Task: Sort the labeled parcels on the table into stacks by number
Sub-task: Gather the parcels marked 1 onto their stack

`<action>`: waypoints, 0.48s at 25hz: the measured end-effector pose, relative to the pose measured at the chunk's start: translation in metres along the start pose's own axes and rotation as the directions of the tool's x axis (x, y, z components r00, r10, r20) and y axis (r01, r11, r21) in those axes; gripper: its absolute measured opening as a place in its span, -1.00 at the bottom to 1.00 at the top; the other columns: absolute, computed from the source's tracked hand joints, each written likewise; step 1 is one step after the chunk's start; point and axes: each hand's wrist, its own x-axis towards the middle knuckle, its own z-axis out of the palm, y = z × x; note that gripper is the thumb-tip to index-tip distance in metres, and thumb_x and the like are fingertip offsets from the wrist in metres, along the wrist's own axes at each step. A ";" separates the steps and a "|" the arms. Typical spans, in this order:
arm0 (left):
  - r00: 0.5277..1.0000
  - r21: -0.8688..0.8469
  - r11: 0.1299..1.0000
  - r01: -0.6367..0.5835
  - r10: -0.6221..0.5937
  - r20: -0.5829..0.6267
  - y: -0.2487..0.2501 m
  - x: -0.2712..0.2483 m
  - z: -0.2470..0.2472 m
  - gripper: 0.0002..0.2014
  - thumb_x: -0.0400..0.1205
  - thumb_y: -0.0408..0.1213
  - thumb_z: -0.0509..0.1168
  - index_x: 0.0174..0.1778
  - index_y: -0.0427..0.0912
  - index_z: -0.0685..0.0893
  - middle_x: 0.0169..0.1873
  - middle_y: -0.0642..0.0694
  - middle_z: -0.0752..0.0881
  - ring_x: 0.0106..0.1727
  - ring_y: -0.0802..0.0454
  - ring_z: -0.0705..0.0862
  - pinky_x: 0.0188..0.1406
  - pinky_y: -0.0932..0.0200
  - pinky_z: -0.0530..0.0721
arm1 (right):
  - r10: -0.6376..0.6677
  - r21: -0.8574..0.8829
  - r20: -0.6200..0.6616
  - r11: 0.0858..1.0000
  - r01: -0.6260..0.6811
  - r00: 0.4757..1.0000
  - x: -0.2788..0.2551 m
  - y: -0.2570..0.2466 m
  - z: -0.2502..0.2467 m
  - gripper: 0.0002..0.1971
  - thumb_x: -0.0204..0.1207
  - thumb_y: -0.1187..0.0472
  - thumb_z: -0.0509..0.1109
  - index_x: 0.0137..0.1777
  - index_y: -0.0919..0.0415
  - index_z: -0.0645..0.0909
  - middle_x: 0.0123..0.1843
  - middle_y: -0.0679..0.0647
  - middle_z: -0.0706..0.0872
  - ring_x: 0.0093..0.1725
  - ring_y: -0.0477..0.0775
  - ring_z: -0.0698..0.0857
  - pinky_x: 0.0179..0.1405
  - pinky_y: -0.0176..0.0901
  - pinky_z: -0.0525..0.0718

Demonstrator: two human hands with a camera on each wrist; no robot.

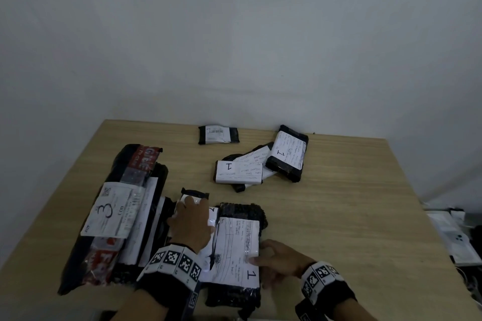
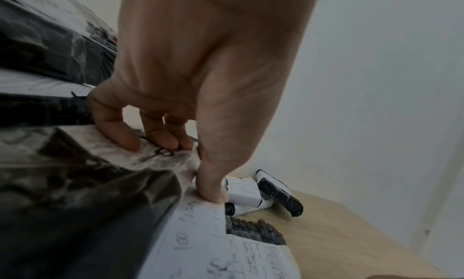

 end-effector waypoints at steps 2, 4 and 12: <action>1.000 0.008 1.000 -0.011 0.011 -0.005 0.002 -0.007 0.004 -0.65 0.57 -0.02 0.36 0.16 -0.07 0.45 0.28 -0.19 0.40 0.35 -0.23 0.40 0.21 -0.29 0.54 | 0.011 0.000 0.004 1.000 -0.011 1.000 -0.015 -0.001 0.002 -0.47 0.42 -0.24 0.51 0.31 -0.03 0.53 -0.06 0.07 0.87 -0.30 0.05 0.80 -0.35 -0.13 0.77; 1.000 0.007 1.000 -0.022 0.022 -0.003 0.004 -0.012 0.008 -0.64 0.57 -0.01 0.36 0.16 -0.07 0.45 0.28 -0.19 0.40 0.35 -0.23 0.40 0.21 -0.29 0.55 | 0.012 -0.078 -0.077 0.997 -0.018 0.997 -0.021 0.003 -0.004 -0.50 0.49 -0.19 0.45 0.33 0.06 0.53 -0.09 0.04 0.82 -0.29 -0.01 0.76 -0.37 -0.21 0.72; 0.999 -0.113 0.992 -0.051 0.050 -0.015 -0.001 -0.030 0.010 -0.65 0.52 -0.02 0.40 -0.13 0.00 0.31 0.19 -0.17 0.44 0.29 -0.21 0.44 0.21 -0.27 0.59 | -0.011 0.171 -0.538 0.978 0.122 0.843 -0.016 -0.016 -0.076 -0.63 0.64 0.15 0.35 0.40 0.14 0.39 0.03 0.18 0.71 -0.23 0.08 0.68 -0.37 -0.18 0.59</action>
